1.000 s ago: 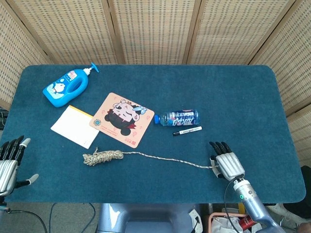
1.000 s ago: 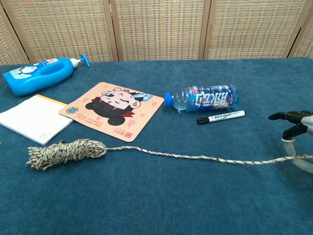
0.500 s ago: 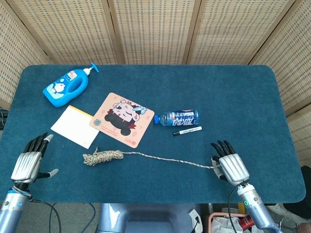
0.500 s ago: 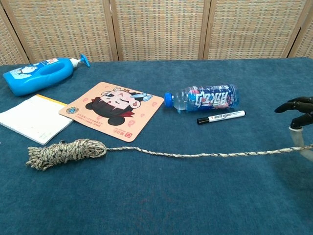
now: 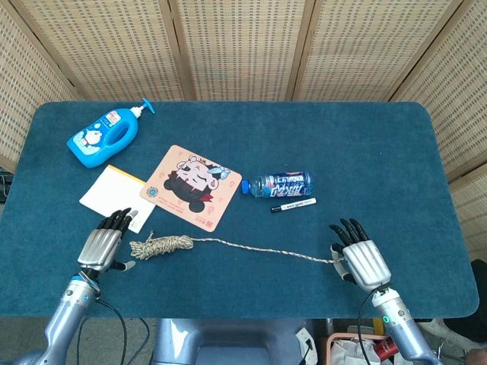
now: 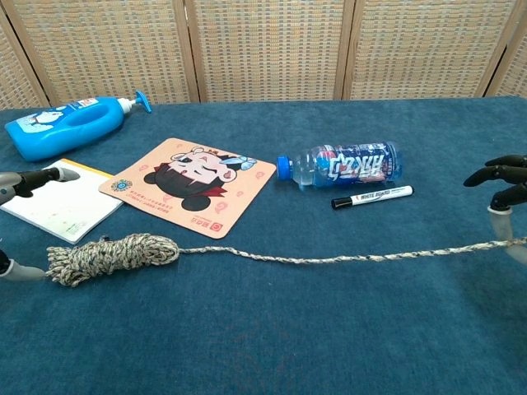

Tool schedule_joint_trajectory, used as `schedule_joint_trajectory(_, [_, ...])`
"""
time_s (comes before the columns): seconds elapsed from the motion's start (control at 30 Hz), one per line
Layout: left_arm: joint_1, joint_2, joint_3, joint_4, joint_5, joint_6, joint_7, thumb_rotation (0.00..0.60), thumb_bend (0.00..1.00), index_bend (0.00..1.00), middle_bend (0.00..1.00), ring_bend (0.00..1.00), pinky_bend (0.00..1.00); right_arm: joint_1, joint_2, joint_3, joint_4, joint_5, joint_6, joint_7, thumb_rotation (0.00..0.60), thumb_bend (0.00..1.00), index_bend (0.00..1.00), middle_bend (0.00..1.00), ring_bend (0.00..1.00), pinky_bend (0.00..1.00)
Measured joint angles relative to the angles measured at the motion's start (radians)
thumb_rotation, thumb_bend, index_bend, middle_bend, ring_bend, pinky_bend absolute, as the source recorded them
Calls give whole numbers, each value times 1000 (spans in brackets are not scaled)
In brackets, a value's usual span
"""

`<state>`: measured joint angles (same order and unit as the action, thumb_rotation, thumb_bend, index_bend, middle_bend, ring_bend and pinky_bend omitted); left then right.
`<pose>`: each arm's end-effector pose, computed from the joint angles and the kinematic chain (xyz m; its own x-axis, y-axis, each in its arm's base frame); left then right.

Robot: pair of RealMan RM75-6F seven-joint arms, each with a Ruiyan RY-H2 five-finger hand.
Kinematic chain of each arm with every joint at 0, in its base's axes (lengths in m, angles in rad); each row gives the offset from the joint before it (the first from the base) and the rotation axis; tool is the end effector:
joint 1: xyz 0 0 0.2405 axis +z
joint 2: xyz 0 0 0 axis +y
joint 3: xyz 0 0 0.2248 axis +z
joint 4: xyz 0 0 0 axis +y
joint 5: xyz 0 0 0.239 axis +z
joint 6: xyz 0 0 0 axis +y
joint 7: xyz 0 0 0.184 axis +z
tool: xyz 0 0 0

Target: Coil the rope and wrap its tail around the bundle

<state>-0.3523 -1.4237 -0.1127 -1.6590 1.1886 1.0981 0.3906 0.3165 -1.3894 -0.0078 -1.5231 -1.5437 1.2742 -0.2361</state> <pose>-0.2164 0.2796 -0.0262 0.3870 0.3213 0.8643 0.9218 -0.1134 -0.3706 -0.2239 -0.2560 -0.0043 0.5022 -0.1486 0.8519 -0.8393 -0.3213 0.4387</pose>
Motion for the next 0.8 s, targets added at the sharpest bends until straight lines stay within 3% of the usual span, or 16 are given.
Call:
schedule_joint_trajectory(0.37, [-72,-42,-4,19,-121,-73,59,600,225,165,116,56,160,1,-5,1,8,-4,-7,-3,600,520,694,142,0,0])
schedule_joint_trajectory(0.5, [-81,-62,5,41,-119,-70,61,600,249,231,161,93,209,0,-6,3,9,-5,-6,-1,600,520,694,143,0,0])
schedule_joint_trajectory(0.8, [-96,-102,17,73,-116,-57,44,600,274,253,213,159,263,-3,-7,5,12,-13,2,0,600,520,695,143,0,0])
